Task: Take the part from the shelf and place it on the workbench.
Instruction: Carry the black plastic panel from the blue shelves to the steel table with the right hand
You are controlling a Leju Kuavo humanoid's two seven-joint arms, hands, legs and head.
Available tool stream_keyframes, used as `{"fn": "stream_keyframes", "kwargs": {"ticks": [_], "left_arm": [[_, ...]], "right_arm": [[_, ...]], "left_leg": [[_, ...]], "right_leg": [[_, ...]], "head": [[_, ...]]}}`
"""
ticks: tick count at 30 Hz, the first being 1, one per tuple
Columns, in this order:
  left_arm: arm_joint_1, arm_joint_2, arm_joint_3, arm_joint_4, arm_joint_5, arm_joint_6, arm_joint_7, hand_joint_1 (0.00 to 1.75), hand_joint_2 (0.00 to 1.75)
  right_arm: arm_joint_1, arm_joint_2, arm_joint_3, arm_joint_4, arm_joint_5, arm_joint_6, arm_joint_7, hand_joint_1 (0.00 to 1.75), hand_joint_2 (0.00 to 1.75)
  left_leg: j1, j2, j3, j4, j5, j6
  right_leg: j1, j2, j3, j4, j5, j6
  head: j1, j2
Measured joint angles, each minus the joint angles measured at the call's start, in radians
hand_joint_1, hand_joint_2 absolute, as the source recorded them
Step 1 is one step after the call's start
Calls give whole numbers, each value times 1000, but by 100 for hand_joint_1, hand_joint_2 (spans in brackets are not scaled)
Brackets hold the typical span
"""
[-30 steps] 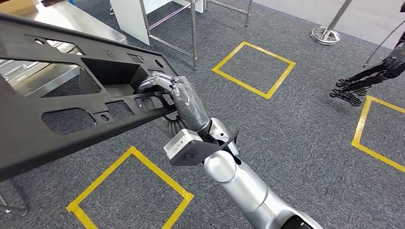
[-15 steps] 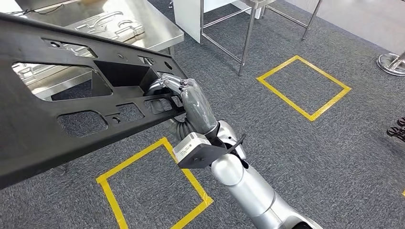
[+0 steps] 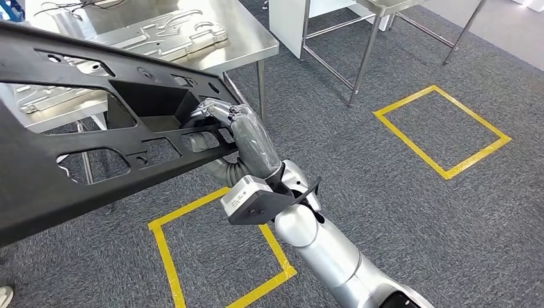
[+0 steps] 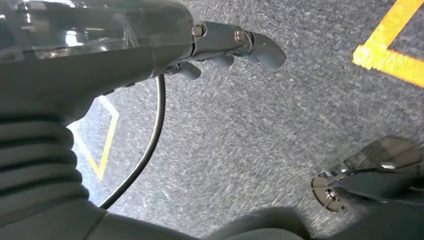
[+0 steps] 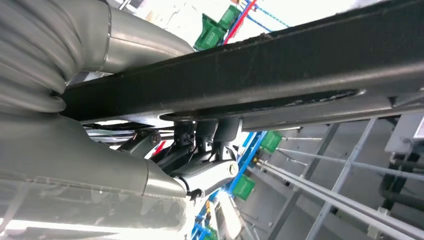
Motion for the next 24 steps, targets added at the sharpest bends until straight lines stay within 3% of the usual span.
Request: {"fn": "stream_keyframes", "kwargs": {"ticks": [1, 3, 5, 6, 8, 9, 10, 11, 12, 14, 16, 18, 19, 21, 22, 24], "left_arm": [[-2, 0, 0, 0, -1, 0, 0, 0, 175], [-3, 0, 0, 0, -2, -1, 1, 0, 175], [-2, 1, 0, 0, -3, -1, 2, 0, 175], [-3, 1, 0, -1, -4, -1, 3, 0, 175], [-6, 1, -1, -1, -4, -1, 4, 0, 175], [-6, 1, -1, -1, -5, -1, 4, 0, 175], [-6, 1, -1, -1, -5, -1, 4, 0, 175], [-5, 1, -1, -1, -5, -1, 4, 0, 175], [-4, 1, -1, -1, -5, -1, 4, 0, 175], [-4, 1, -1, -1, -6, -1, 4, 0, 175], [-5, 1, -1, -1, -7, -1, 4, 0, 175], [-2, 2, -1, -1, -7, -1, 4, 0, 175], [0, 3, -1, -1, -7, -1, 4, 0, 175], [2, 4, -1, 0, -7, -1, 4, 0, 175], [2, 5, -1, 0, -7, -2, 4, 0, 175], [0, 5, -1, 0, -7, -2, 4, 0, 175]], "right_arm": [[-1, 0, 0, 0, 0, -1, 0, 175, 175], [-1, 0, 0, 0, 0, -2, 0, 175, 175], [-2, 1, 0, -1, 0, -3, 0, 175, 175], [-2, 1, 0, -1, 0, -3, -1, 175, 175], [0, -3, -1, -1, 0, -4, -1, 175, 175], [2, -5, -1, -1, 0, -4, 0, 175, 175], [3, -7, -1, -1, 0, -4, 0, 175, 175], [4, -9, -1, -1, 0, -5, 0, 175, 175], [4, -9, -1, -1, 0, -5, 0, 175, 175], [4, -9, -1, -1, 0, -5, 0, 175, 175], [4, -10, -1, -1, 0, -6, 0, 175, 175], [3, -8, -1, -1, 0, -7, 0, 175, 175], [2, -6, -1, -1, 0, -7, 1, 175, 175], [1, -3, -1, -1, 0, -8, 0, 175, 175], [1, -2, -1, -1, 0, -8, 0, 175, 175], [1, -3, -1, -1, 0, -8, 0, 175, 175]], "left_leg": [[-4, 8, 4, -12, -3, 4], [-6, -15, -1, -14, -3, 18], [-3, -40, -1, -17, -1, 31], [-1, -54, 0, -18, 0, 37], [0, -82, 0, -19, 1, 45], [0, -97, 0, -19, 1, 46], [-1, -113, 0, -18, 1, 47], [-1, -128, 0, -18, 1, 46], [-1, -144, 1, -17, 1, 46], [-1, -173, 0, -15, 2, 44], [2, -196, -7, -15, 5, 36], [6, -218, -14, -19, 11, 21], [6, -212, -16, -18, 11, 15], [1, -157, -35, 25, -14, 6], [1, -121, -57, 77, -42, 4], [6, -88, -119, 210, -97, -1]], "right_leg": [[4, -9, 2, -2, -2, 4], [8, -28, 9, -8, -5, 12], [6, -9, 4, 14, -27, 19], [6, 13, -14, 55, -52, 21], [7, 51, -79, 187, -111, 19], [8, 58, -112, 247, -128, 18], [10, 61, -134, 276, -126, 16], [10, 64, -137, 268, -105, 14], [11, 71, -123, 222, -69, 12], [9, 120, -72, 91, 3, 5], [8, 164, -42, 17, 24, 3], [7, 158, -33, 5, 19, 1], [5, 146, -29, 2, 21, -3], [-3, 117, -19, -5, 23, -11], [-3, 102, -15, -6, 22, -15], [-3, 72, -11, -6, 18, -18]], "head": [[0, 0], [2, 0], [4, 0], [7, 0], [17, 0], [22, 0], [27, 0], [31, 0], [34, 0], [40, 0], [40, 0], [38, 0], [37, 0], [26, 0], [20, 0], [11, 0]]}}
